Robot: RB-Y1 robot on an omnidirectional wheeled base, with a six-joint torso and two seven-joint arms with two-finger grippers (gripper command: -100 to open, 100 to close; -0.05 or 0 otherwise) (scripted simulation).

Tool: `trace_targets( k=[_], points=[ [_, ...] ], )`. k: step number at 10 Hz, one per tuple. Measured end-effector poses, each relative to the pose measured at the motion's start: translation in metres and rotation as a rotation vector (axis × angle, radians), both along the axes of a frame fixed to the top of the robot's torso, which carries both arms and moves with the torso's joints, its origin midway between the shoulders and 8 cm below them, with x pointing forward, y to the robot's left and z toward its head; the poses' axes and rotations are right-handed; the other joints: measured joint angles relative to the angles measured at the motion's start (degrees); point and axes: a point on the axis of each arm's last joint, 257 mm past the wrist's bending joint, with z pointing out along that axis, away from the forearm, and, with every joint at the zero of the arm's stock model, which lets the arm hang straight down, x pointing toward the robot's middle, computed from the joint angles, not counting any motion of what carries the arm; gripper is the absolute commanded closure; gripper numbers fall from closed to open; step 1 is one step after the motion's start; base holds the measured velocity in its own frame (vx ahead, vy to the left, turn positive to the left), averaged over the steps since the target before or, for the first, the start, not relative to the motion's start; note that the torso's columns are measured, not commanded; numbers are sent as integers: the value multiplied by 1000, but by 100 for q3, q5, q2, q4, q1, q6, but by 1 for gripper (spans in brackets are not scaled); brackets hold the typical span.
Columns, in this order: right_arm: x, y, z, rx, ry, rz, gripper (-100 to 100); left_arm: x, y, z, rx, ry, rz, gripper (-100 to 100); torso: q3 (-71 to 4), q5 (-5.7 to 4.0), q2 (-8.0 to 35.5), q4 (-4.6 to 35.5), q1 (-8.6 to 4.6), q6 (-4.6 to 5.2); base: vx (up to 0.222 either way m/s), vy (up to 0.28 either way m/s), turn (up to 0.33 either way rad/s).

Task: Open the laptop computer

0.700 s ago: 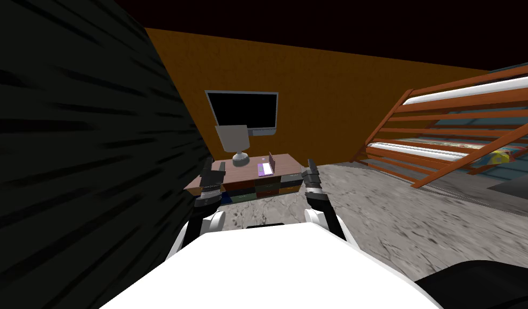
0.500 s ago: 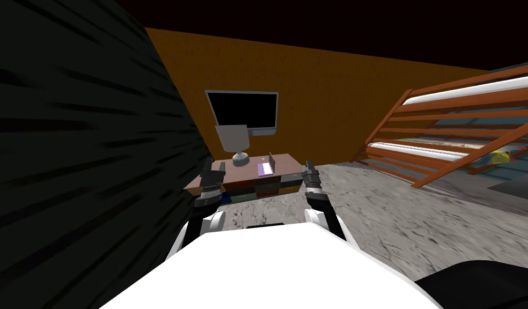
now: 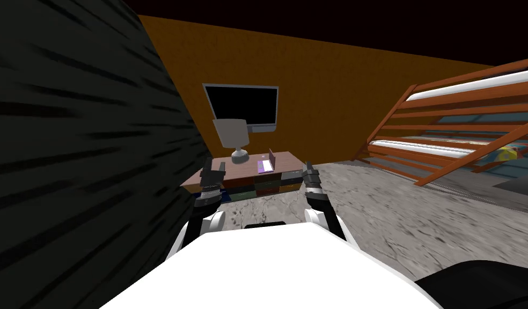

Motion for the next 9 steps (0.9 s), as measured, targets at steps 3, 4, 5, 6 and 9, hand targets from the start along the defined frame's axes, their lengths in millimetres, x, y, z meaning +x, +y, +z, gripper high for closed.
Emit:
trace_targets(
  k=[3,4,5,6,9],
  points=[
    [0,0,0,0,0,0,-100,0,0,0,0,0,0,0,-2538,0,1269,1269,0,0,5,-1,7],
    [1,2,0,-6,1,15,-100,0,0,0,0,0,0,0,-2934,0,1460,1457,-1,0,19,-8,44],
    [1,5,0,-8,2,37,-100,0,0,0,0,1,0,0,-3047,0,1512,1513,-2,0,25,-13,59],
    [2,8,1,-3,2,61,-100,0,0,0,0,1,0,0,-3073,-1,1525,1529,-2,0,31,-22,69],
    [4,17,1,59,-2,147,-100,0,0,0,0,1,0,0,-3079,1,1530,1535,2,0,57,-19,88]
  ],
)
